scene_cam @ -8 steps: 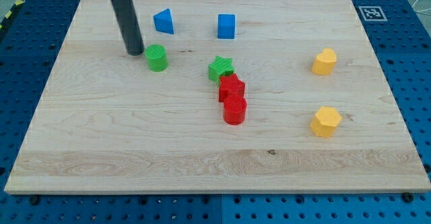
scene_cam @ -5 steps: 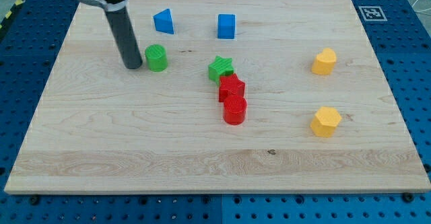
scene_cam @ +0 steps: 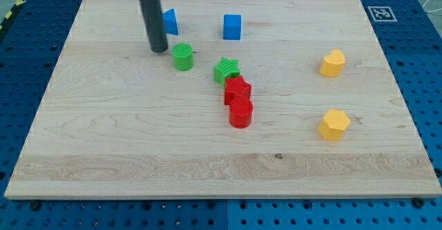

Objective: Move the green circle towards the green star

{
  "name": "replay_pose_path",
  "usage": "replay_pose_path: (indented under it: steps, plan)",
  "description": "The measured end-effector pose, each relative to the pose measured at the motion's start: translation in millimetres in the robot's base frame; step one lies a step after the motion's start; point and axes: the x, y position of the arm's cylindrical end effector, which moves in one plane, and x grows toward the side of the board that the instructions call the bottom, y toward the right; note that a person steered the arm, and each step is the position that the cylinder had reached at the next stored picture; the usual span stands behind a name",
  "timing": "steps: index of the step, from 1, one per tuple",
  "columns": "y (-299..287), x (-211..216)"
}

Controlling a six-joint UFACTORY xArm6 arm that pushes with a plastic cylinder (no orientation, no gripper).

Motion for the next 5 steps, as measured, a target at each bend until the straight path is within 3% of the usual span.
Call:
replay_pose_path:
  steps: [2, 5]
  plan:
    - [4, 31]
    - [49, 18]
